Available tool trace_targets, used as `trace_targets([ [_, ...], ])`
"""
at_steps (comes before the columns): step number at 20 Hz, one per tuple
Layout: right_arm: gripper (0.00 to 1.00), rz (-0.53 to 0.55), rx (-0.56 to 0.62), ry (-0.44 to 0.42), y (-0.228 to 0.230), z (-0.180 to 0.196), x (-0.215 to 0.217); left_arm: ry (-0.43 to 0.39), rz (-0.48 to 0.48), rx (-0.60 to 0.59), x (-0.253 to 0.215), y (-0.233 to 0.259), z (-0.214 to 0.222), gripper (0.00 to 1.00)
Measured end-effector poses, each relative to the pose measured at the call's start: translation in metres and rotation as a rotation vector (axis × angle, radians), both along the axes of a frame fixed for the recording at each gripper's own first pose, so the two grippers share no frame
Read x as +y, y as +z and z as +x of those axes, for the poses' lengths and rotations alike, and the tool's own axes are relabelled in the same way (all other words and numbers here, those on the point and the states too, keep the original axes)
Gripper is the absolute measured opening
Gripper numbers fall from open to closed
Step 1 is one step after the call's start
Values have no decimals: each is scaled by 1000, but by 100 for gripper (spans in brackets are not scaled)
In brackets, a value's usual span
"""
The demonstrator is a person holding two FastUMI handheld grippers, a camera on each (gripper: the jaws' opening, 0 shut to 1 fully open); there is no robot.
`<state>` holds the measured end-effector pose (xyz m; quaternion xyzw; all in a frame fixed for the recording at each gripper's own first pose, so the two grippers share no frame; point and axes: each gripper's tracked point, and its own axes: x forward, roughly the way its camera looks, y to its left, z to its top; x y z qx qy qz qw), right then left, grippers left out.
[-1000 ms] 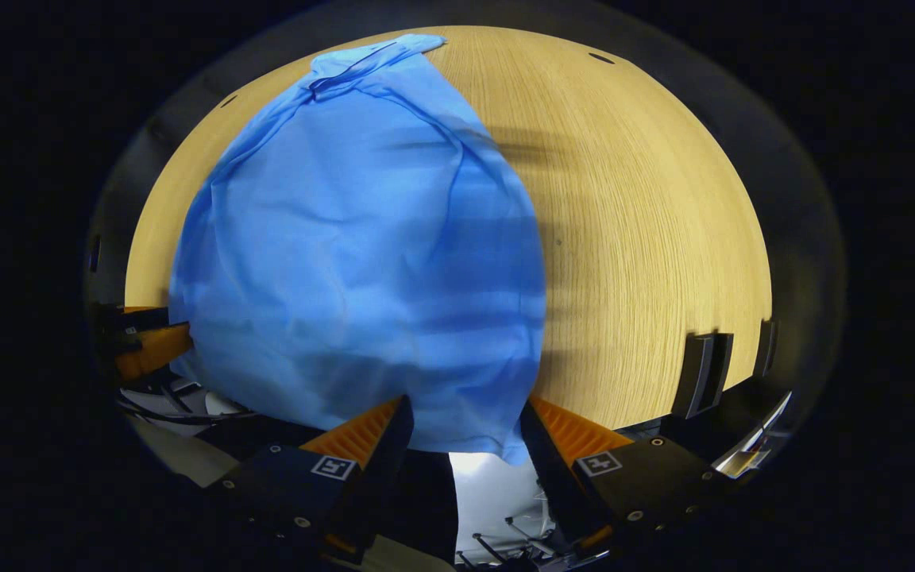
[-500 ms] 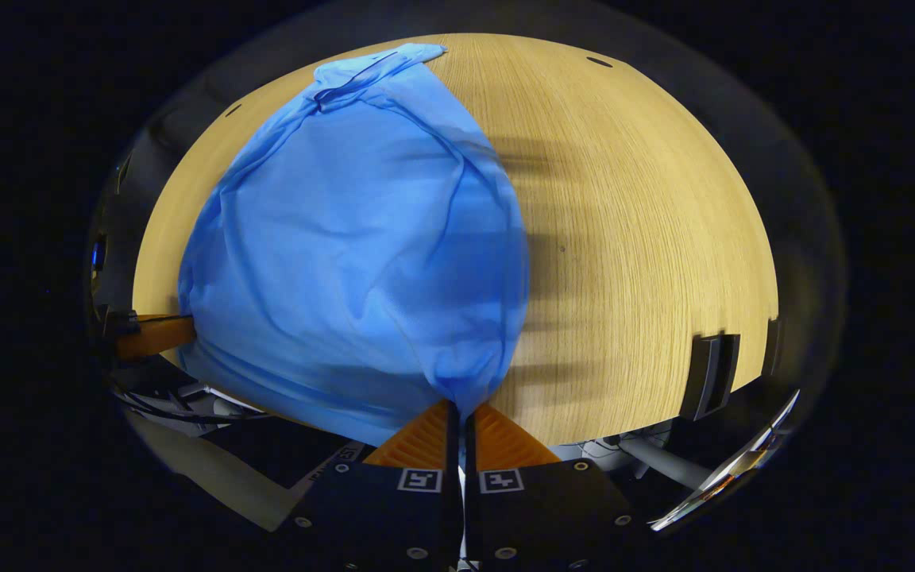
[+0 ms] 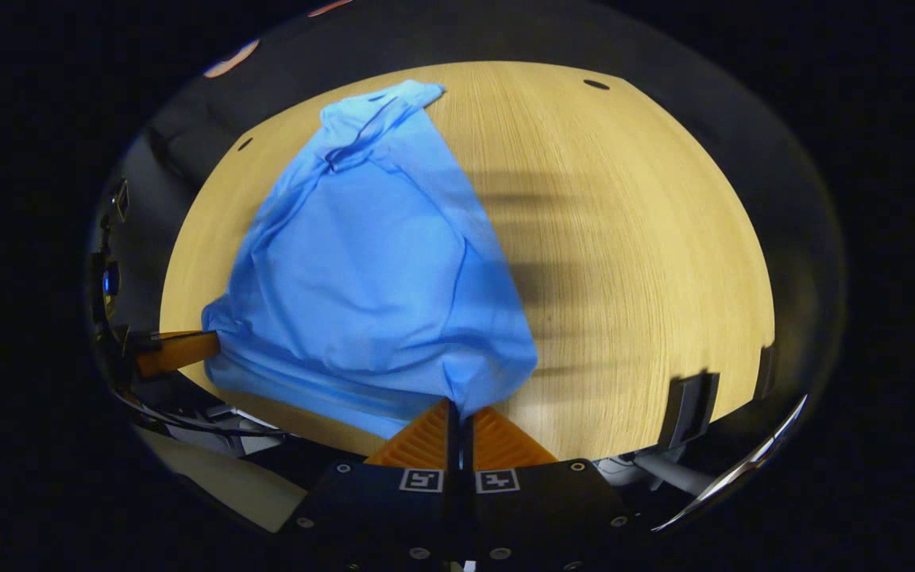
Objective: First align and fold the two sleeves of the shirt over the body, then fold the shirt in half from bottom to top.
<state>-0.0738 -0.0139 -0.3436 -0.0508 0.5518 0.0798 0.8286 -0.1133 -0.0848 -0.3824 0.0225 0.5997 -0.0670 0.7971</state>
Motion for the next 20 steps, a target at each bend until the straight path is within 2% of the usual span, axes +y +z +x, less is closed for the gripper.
trace_targets([
  [4,0,8,-69,37,24,38,9,17,-23,-70,-7,18,42,4],
  [20,0,-26,-301,90,100,217,42,-23,-7,-264,-17,55,216,3],
])
